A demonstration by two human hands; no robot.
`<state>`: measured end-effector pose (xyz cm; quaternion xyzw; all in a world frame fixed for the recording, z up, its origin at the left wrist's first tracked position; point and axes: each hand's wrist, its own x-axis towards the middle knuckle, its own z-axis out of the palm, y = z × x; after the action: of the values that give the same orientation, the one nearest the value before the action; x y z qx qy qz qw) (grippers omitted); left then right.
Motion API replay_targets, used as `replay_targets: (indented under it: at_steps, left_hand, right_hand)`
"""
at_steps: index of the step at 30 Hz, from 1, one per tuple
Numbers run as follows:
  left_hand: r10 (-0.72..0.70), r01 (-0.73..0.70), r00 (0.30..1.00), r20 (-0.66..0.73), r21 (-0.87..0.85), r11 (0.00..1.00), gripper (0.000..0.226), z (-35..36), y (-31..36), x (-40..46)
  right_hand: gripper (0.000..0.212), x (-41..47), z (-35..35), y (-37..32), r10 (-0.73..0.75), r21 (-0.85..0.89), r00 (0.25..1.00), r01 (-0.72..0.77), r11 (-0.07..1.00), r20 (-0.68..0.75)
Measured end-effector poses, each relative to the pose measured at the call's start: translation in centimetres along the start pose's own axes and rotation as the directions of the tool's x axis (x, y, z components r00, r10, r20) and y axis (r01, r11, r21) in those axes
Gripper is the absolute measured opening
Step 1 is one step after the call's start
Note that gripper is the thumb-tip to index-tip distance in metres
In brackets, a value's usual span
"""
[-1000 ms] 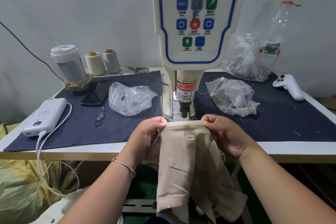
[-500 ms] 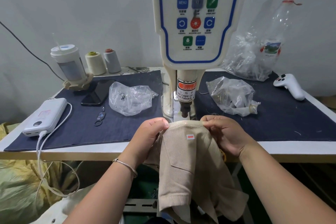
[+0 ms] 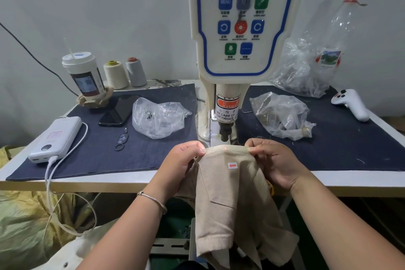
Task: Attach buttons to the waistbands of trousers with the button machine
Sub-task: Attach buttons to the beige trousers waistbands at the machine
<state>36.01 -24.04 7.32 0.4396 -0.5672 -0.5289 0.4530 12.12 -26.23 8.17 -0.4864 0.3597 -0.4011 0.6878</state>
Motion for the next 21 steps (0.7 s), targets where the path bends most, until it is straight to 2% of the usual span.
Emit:
replay_targets:
  at_steps: [7,14,21]
  left_hand:
    - [-0.028,0.029,0.999,-0.035,0.035,0.999,0.016,-0.03,-0.08,0.03]
    - [-0.062,0.061,0.998,-0.029,-0.009,0.998,0.015,0.0,0.14,-0.11]
    - [-0.024,0.024,0.999,-0.023,-0.01,1.0,0.014,0.07,0.05,-0.14]
  right_hand:
    - [0.016,0.12,-0.07,0.05,0.027,-0.028,1.0,-0.027,0.999,-0.015]
    - [0.009,0.0,0.13,-0.11,0.036,-0.036,0.999,-0.037,0.999,-0.028]
    - [0.009,-0.09,0.29,-0.18,0.027,-0.042,0.998,-0.029,0.999,-0.05]
